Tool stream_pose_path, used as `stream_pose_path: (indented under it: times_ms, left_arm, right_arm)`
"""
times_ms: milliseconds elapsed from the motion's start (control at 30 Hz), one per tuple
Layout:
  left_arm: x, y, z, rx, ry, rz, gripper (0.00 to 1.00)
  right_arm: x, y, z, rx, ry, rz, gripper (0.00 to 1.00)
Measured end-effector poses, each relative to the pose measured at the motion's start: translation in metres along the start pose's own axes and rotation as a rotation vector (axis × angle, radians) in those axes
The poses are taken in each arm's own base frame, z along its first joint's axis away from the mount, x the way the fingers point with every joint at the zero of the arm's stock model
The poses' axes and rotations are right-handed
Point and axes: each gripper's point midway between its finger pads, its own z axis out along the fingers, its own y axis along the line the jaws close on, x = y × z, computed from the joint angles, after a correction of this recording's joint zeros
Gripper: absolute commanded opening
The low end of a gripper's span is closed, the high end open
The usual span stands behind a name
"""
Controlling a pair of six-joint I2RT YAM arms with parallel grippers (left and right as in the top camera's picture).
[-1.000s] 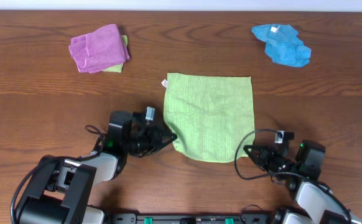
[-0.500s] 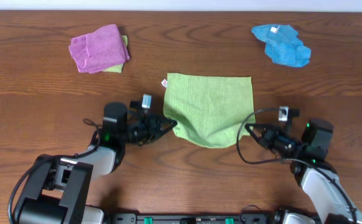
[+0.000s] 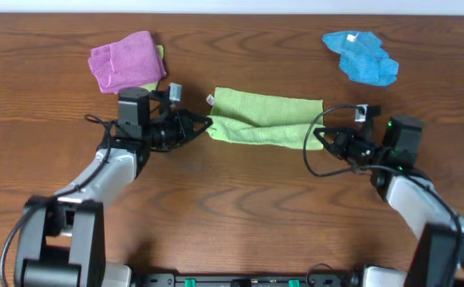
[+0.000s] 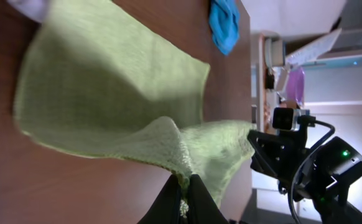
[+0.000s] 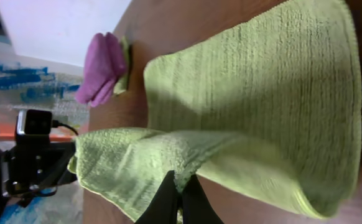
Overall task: Fold the cloth
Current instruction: 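Lift the near edge and fold it forward over the far edge with both grippers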
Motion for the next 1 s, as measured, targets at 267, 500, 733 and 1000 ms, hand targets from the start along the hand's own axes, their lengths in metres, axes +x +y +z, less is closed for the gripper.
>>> stream_pose_path:
  times_ms: [267, 500, 733, 1000]
  left_arm:
    - [-0.007, 0.041, 0.027, -0.034, 0.059, -0.073, 0.06]
    - [-0.037, 0.022, 0.035, 0.005, 0.037, -0.017, 0.06]
    - [-0.056, 0.01, 0.038, 0.024, 0.015, 0.025, 0.06]
    - [-0.059, 0.036, 0.056, 0.01, 0.05, -0.022, 0.06]
  right_arm:
    - [-0.022, 0.001, 0.015, 0.006, -0.01, -0.024, 0.01]
    - [-0.033, -0.004, 0.018, 0.039, -0.037, -0.029, 0.01]
    - [-0.037, -0.009, 0.018, 0.069, -0.059, -0.029, 0.01]
    - [-0.043, -0.014, 0.018, 0.096, -0.078, -0.033, 0.01]
